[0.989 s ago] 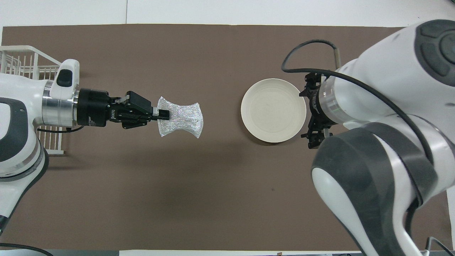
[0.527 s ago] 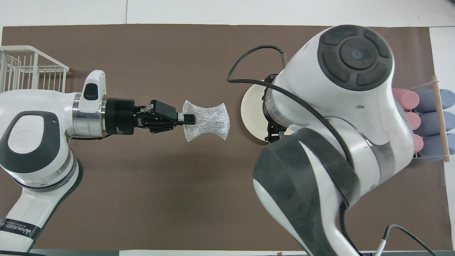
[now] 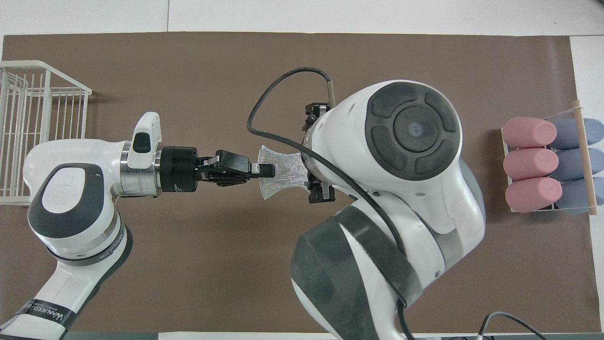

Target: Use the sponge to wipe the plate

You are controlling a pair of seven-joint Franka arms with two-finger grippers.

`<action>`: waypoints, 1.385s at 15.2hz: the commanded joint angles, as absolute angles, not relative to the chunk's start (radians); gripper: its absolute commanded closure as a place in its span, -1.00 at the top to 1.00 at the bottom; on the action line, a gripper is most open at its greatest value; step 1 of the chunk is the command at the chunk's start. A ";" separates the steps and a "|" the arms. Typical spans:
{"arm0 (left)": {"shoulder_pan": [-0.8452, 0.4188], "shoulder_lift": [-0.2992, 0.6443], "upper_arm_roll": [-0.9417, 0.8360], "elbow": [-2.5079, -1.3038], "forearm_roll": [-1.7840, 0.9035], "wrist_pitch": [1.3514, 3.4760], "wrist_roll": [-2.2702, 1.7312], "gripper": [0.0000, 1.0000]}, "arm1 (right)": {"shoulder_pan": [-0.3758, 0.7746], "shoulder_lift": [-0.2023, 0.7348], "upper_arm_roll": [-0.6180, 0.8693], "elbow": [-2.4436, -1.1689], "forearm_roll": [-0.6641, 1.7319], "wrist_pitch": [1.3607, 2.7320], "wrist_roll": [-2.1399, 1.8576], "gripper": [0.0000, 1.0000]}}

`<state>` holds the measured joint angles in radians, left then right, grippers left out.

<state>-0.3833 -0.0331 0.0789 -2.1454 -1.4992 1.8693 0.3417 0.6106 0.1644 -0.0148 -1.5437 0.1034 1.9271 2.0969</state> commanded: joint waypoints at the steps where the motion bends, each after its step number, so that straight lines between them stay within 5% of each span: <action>1: -0.387 -0.067 0.090 -2.186 -1.542 1.859 0.360 -1.00 | 0.620 0.123 -0.015 -1.617 0.117 1.960 2.109 1.00; 8: -0.379 -0.067 0.095 -2.186 -1.543 1.827 0.360 -1.00 | 0.657 0.083 -0.015 -1.706 0.117 1.976 2.049 1.00; 9: -0.379 -0.067 0.095 -2.186 -1.542 1.824 0.360 -1.00 | 0.652 0.083 -0.017 -1.706 0.117 1.974 2.048 0.87; 10: -0.379 -0.067 0.095 -2.186 -1.540 1.824 0.360 -1.00 | 0.650 0.084 -0.017 -1.703 0.115 1.977 2.045 0.30; 11: -0.379 -0.067 0.095 -2.186 -1.539 1.822 0.362 -1.00 | 0.649 0.086 -0.017 -1.703 0.115 1.988 2.043 -0.53; 12: -0.379 -0.067 0.095 -2.186 -1.537 1.821 0.362 -1.00 | 0.649 0.086 -0.017 -1.704 0.115 2.011 2.043 -0.99; 21: -0.379 -0.069 0.097 -2.186 -1.526 1.802 0.362 -1.00 | 0.649 0.090 -0.017 -1.700 0.123 2.028 2.049 -1.00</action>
